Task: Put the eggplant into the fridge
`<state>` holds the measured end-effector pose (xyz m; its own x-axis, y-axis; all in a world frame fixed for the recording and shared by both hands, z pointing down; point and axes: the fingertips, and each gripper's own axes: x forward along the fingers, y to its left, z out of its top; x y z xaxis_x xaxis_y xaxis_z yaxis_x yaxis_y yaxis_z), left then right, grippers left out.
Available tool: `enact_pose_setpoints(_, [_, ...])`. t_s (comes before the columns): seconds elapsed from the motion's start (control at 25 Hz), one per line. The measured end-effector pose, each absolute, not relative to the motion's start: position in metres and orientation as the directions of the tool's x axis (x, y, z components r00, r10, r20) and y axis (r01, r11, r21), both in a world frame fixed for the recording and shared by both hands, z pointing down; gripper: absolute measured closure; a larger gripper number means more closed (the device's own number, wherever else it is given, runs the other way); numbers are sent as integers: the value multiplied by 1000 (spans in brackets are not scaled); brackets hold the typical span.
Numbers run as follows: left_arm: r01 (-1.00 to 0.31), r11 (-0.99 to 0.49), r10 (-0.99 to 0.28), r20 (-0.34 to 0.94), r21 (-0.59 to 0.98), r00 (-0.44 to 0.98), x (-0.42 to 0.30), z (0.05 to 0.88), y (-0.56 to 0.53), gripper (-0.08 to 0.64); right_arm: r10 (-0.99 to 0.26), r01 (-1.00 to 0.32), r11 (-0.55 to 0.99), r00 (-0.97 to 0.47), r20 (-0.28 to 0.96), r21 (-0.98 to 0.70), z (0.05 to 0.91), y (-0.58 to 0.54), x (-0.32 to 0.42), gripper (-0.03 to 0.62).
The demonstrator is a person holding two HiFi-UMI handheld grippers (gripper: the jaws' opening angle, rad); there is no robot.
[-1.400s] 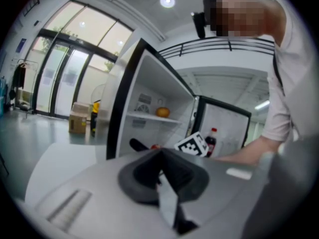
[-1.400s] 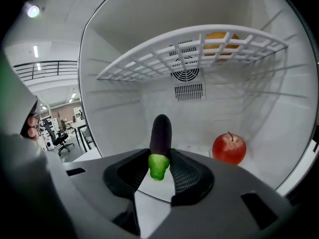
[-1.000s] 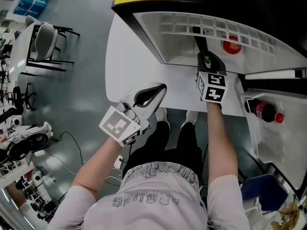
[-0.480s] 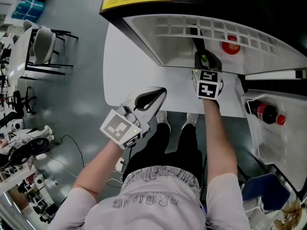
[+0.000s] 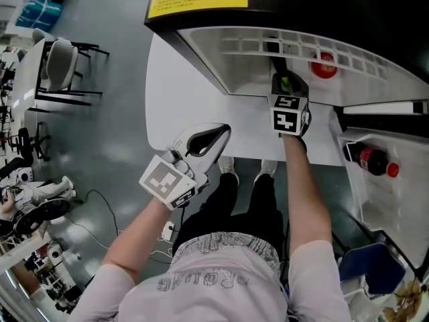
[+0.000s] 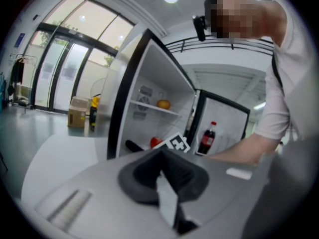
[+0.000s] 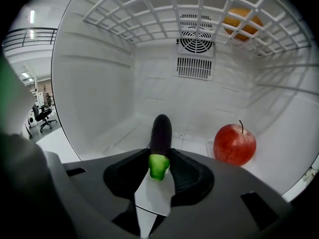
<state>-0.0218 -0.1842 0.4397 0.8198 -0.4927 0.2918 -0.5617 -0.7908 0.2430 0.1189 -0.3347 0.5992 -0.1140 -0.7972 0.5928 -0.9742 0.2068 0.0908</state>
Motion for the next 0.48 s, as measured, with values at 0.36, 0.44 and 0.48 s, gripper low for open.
enact_pose_setpoints(0.36, [-558,-795,-491,288,238,822,-25,436,-187,554,-789,-977,192,-97,607,93,605,-337,117,457])
enact_pose_setpoints(0.44, [-559,-795,-492,288,236,821,-26,436,-187,554,-787,-977,193,-101,609,87,606,-337,117,447])
enact_pose_setpoints(0.48, [-559,-795,-492,288,236,821,-26,436,-187,553,-787,-978,193,-104,608,83,606,-337,116,442])
